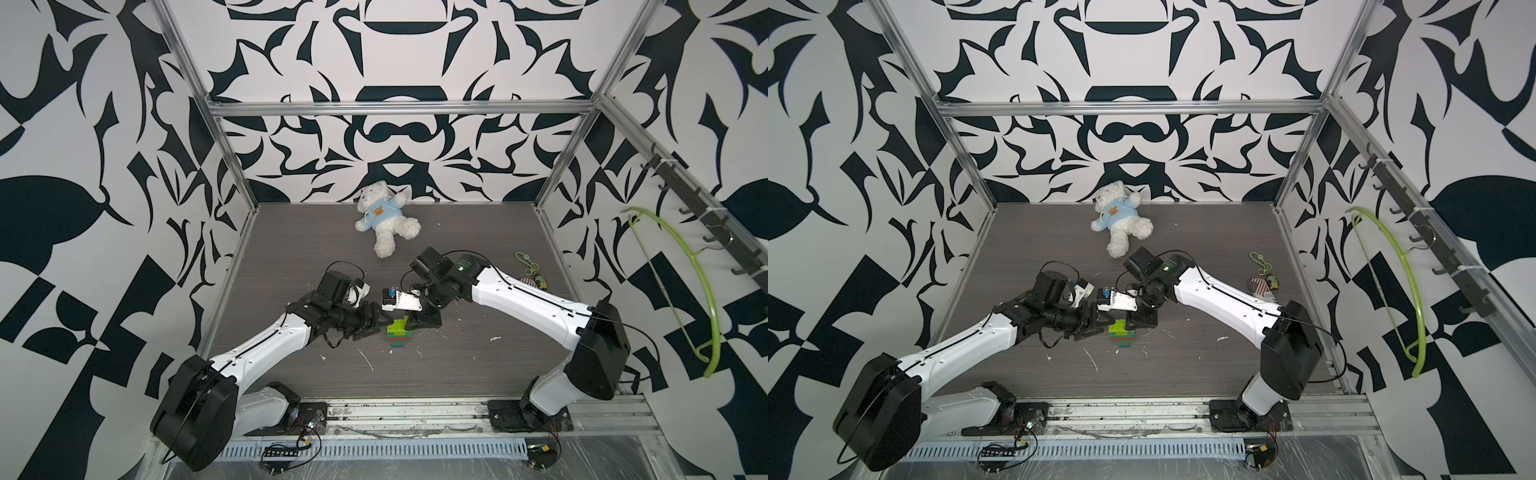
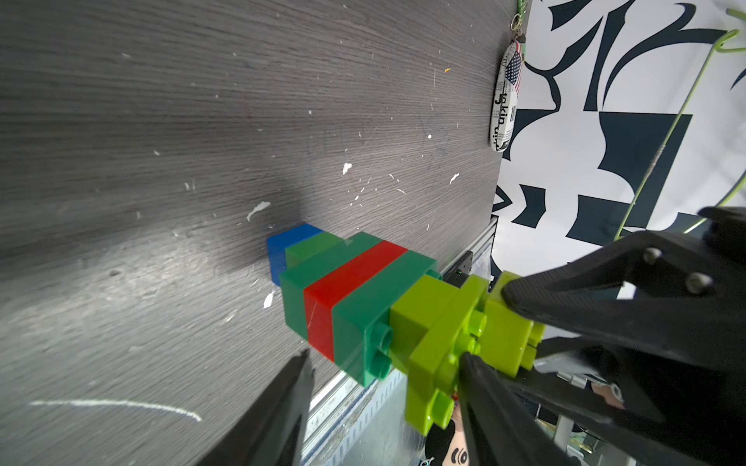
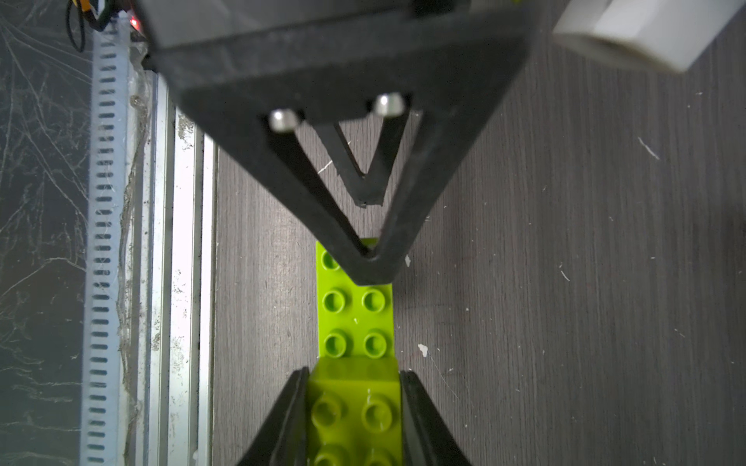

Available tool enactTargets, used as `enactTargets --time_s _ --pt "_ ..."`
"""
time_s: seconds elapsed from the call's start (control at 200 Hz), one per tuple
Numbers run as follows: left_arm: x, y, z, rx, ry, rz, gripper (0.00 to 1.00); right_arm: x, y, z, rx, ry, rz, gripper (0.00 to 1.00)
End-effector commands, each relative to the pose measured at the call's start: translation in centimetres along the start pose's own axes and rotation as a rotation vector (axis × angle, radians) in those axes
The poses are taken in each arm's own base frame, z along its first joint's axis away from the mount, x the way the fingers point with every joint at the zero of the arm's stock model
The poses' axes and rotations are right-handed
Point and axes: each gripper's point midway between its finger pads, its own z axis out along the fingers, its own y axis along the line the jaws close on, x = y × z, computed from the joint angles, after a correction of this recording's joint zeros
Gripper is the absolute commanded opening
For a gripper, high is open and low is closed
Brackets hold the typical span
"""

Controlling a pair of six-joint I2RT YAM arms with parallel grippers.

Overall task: Assemble a carrot with lego
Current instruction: Assemble the lego brick with the lego brick.

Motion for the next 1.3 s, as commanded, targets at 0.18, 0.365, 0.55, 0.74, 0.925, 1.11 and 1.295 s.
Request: enactTargets --time_s 0.18,0.365,0.55,0.74,0.925,1.11,1.295 --pt "0.9 2.1 0.2 -0.078 0.026 -0.027 0.63 -0.1 0.8 -1.0 -0.008 -0.001 0.0 0.26" --pt "0.8 1.9 0.0 -0.078 0.024 -0.018 0.63 -0.1 0.7 -1.2 -0.008 0.002 -0.001 0.26" --pt "0.7 1.6 0.0 -0.078 0.023 -0.015 0.63 0.4 0.4 -1.1 -0.01 0.024 0.007 0.26" --pt "0.6 1.4 -0.1 -0.075 0.019 -0.015 0.63 1.4 0.3 -0.3 -0.023 0.062 0.014 0.26" --pt "0.4 1.1 -0.1 -0.072 0.016 -0.009 0.63 2.2 0.4 0.2 -0.046 0.118 0.022 0.26" --pt "0.4 1.1 -0.2 -0.073 0.014 -0.009 0.63 2.4 0.2 0.2 -0.036 0.138 0.029 0.26" --pt "0.5 1.2 -0.2 -0.076 0.015 -0.011 0.63 3.9 0.3 1.5 -0.046 0.182 0.052 0.25"
